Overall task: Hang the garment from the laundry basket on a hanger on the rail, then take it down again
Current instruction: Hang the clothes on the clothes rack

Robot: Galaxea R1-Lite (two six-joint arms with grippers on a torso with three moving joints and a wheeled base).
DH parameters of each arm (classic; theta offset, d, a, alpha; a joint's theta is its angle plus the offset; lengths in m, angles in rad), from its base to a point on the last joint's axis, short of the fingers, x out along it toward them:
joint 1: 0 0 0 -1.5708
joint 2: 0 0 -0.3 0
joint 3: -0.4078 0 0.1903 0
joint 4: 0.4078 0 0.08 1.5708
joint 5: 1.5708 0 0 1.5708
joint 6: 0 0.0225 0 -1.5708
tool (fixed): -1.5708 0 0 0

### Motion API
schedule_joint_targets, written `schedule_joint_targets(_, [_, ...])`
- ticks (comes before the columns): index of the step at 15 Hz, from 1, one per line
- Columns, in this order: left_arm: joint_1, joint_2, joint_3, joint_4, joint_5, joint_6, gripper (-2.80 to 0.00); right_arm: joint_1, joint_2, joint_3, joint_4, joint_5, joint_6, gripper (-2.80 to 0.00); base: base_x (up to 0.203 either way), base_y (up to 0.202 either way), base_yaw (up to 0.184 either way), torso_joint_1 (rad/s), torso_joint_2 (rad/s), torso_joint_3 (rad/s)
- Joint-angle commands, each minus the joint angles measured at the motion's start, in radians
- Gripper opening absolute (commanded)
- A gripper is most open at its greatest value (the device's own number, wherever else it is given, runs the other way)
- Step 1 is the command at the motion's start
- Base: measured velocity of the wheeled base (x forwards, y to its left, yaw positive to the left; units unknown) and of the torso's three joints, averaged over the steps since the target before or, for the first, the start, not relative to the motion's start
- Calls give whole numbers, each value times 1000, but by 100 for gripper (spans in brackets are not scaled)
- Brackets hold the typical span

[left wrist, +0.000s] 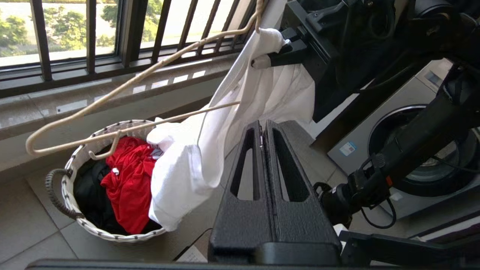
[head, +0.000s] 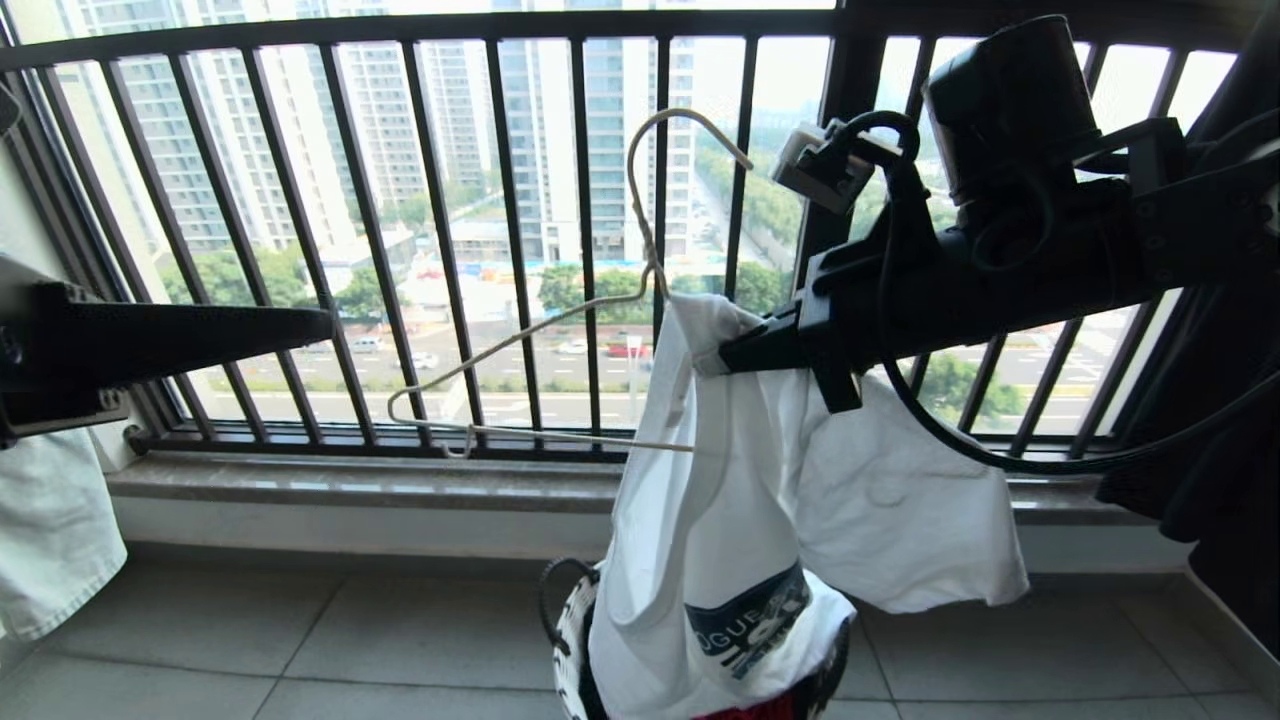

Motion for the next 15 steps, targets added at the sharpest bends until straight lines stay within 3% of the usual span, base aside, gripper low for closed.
schedule_joint_targets(1, [-100, 40, -75, 289, 113, 144, -280, 0, -11, 17, -3, -40, 71, -280, 0, 0, 0, 0, 0, 0])
schedule_joint_targets(3, [-237, 107, -71, 321, 289, 178, -280, -3, -30, 59, -31, -46, 89, -280, 0, 0, 0, 0, 0, 0])
schedule_joint_targets(5, [-343, 168, -35, 328, 375, 191, -280, -3, -47, 153, -140, -64, 92, -280, 0, 0, 0, 0, 0, 0])
schedule_joint_targets(8, [-377, 260, 13, 304, 396, 199, -280, -3, -68, 268, -316, -105, 128, -280, 0, 0, 0, 0, 0, 0])
schedule_joint_targets(10, [-377, 332, 48, 231, 405, 195, -280, -3, -76, 270, -324, -107, 138, -280, 0, 0, 0, 0, 0, 0])
schedule_joint_targets(11, [-377, 354, 88, 156, 411, 194, 0, -3, -80, 272, -324, -106, 139, -280, 0, 0, 0, 0, 0, 0])
schedule_joint_targets(15, [-377, 377, 223, -178, 423, 129, 0, -2, -86, 280, -322, -106, 140, -280, 0, 0, 0, 0, 0, 0])
